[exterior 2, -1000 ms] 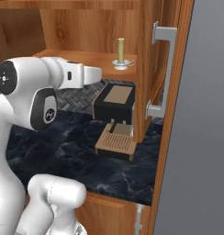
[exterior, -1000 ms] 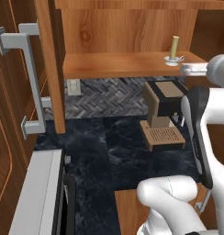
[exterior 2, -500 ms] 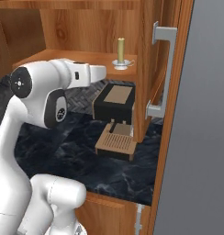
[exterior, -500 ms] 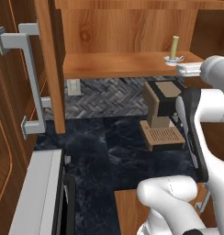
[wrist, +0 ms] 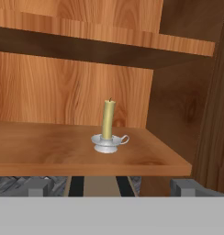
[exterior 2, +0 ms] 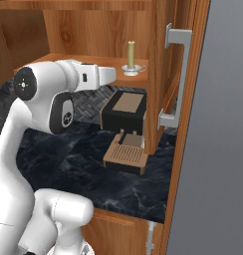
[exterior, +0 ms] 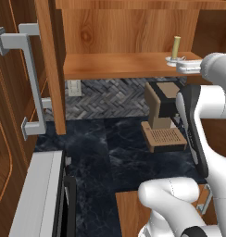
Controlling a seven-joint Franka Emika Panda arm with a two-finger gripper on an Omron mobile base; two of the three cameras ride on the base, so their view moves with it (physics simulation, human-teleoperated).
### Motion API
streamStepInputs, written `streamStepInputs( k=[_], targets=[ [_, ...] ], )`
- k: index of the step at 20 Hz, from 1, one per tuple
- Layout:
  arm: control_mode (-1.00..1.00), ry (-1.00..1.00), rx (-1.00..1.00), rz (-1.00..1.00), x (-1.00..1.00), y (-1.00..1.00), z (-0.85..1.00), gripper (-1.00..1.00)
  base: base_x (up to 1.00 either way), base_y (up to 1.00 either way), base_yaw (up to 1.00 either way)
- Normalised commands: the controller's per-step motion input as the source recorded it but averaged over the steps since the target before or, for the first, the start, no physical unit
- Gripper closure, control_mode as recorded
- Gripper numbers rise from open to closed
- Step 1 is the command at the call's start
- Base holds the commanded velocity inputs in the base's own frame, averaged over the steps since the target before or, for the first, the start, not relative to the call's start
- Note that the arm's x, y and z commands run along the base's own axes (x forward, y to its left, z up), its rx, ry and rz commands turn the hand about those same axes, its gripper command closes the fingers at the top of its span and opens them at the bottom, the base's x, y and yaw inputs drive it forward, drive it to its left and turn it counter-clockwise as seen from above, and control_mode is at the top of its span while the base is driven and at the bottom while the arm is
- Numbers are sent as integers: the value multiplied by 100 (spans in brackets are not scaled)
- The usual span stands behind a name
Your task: Get the candle and the wine from the cabinet and move them to the dining counter.
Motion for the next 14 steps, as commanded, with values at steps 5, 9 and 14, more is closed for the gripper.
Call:
streamStepInputs(
  k=[5, 9, 14],
  targets=[
    [-100, 0, 0, 0, 6, 0, 0, -100, 0, 0, 0],
    [-100, 0, 0, 0, 28, -3, 0, -100, 0, 0, 0],
    [-100, 0, 0, 0, 45, 0, 0, -100, 0, 0, 0]
  ],
)
